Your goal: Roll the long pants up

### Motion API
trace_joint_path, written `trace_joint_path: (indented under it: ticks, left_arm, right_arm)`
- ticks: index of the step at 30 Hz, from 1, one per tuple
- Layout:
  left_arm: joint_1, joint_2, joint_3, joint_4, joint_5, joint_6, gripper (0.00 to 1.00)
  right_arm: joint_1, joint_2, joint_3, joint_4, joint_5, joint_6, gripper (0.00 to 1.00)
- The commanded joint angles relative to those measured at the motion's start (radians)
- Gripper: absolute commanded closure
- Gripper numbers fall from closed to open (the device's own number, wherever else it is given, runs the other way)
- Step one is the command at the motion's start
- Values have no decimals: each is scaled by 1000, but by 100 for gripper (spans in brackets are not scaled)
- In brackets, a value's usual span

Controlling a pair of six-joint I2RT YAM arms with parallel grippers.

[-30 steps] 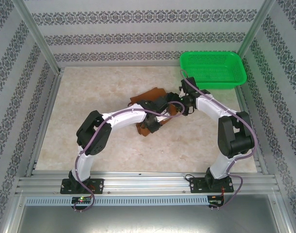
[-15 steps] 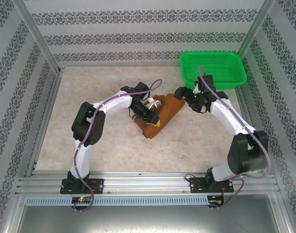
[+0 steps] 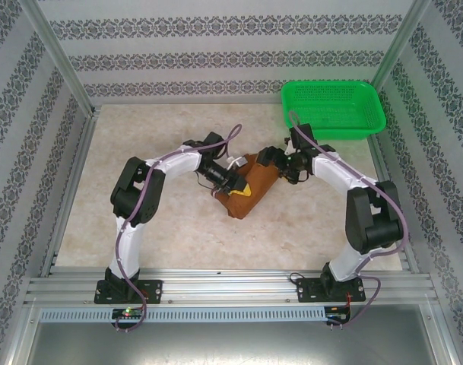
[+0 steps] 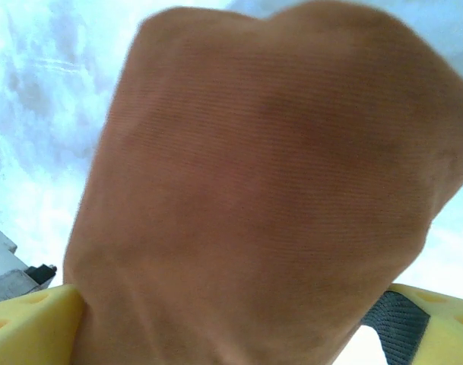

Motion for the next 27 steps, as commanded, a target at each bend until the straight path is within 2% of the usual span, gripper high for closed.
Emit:
trace_joint_path:
  ticks: [1,5,12,13,14,15,16,18,21,22,24,27]
  left_arm:
    - [38,12,-34,155,85,-103,100]
    - [46,42,-64,234,105,-139,100]
    - [60,79,-82,191,131,-48,100]
    - [63,81,-83,180,133,-30,100]
    - [66,81,-83,174,122,-23,100]
    - [68,79,-73,145,103,13,100]
    - [68,69,-59,92,62,67,100]
    - [67,27,-40,23,-25,150,94]
    - [66,-81,-60,30,-210,180,79]
    - [64,-125,-75,38,-296,173,73]
    - [45,-218,-95,30,-482,197,69]
    - [-16,-342,-102,-6,-818,239,65]
  right_arm:
    - [21,0,-2,6,-38,15,3]
    - [36,23,-52,44,-42,25,3]
    - [62,202,-8,72,-22,27,4]
    - [58,228,1,77,-25,25,8]
    - [56,248,4,82,-31,23,18]
    - [50,266,1,103,-44,21,58]
    - [43,278,-7,119,-59,31,100]
    - [33,285,-38,151,-67,52,100]
    - [32,257,-85,170,-55,64,100]
    - [32,244,-99,172,-50,71,100]
    - [33,223,-120,175,-49,80,100]
    - [33,198,-139,163,-43,92,100]
